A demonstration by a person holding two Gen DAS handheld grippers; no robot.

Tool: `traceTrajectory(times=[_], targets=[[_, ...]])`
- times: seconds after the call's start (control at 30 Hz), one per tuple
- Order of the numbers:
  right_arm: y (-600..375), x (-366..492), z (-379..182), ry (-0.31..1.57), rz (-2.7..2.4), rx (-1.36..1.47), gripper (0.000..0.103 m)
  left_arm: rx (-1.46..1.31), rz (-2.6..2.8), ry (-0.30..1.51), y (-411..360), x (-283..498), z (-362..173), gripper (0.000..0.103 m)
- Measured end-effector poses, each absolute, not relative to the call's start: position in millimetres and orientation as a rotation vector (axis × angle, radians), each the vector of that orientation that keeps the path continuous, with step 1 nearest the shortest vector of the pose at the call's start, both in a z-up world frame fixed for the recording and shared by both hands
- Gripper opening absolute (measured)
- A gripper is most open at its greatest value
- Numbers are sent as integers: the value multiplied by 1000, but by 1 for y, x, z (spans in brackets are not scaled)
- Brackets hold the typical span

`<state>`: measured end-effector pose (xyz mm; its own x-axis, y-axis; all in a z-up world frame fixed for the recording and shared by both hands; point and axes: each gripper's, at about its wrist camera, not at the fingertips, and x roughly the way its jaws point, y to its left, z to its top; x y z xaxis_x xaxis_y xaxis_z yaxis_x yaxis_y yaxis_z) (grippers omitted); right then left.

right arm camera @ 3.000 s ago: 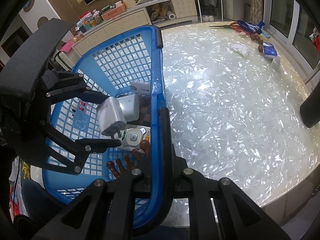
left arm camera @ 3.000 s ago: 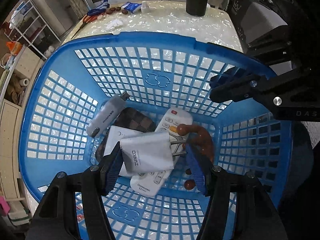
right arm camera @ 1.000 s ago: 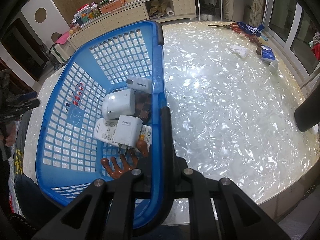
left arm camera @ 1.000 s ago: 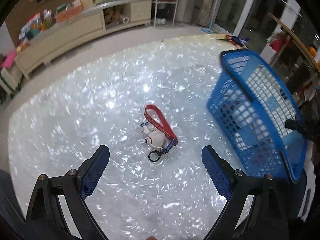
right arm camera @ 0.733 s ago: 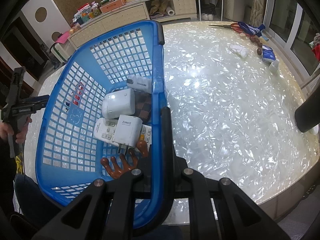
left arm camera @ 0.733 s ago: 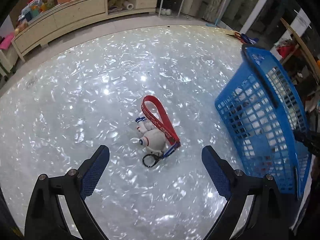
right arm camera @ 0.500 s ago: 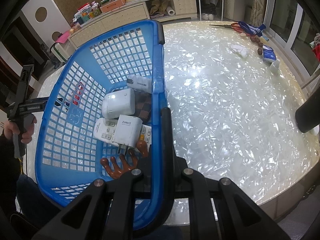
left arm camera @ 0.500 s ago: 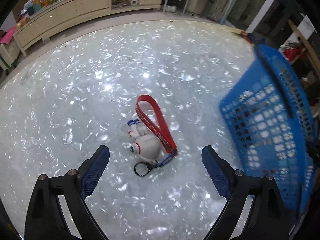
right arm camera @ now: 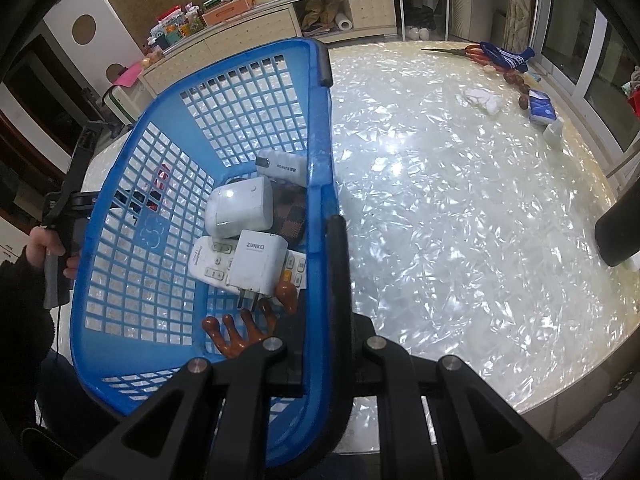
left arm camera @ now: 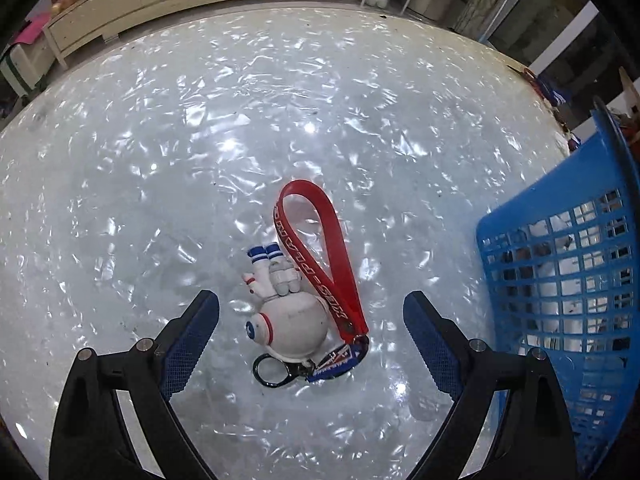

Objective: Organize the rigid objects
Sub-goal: 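Move the left tool back toward the astronaut keychain, then grasp the white astronaut keychain with red lanyard with the left tool, then carry the keychain into the basket with the left tool and release it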

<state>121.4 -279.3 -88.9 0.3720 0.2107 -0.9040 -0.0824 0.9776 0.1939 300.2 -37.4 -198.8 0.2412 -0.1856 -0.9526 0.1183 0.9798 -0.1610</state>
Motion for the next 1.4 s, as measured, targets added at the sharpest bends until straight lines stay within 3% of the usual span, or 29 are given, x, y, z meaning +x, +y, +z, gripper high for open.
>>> traceTrajectory(times=[0.1,0.23,0.3,0.57,0.6,1.1,1.4], targets=[[-279,121,-88,1174,188,126,10,-34,-173,1284,-39,298,-199,80],[-279,121,-88,1173,187,128,10,10,-167,1274,-43,294,-198,72],[-279,121,-89,1175,187,131,10,9,-170,1270,-43,292,-197,58],[-278,121,-89,1176,182,131,10,-62,-200,1238,-32,282,-185,42],[-279,121,-88,1174,177,131,10,-58,-206,1227,-31,280,-182,33],[-279,120,-86,1178,160,119,10,-12,-312,1108,-34,256,-127,33],[-278,119,-86,1179,153,113,10,14,-361,979,-36,237,-64,33]])
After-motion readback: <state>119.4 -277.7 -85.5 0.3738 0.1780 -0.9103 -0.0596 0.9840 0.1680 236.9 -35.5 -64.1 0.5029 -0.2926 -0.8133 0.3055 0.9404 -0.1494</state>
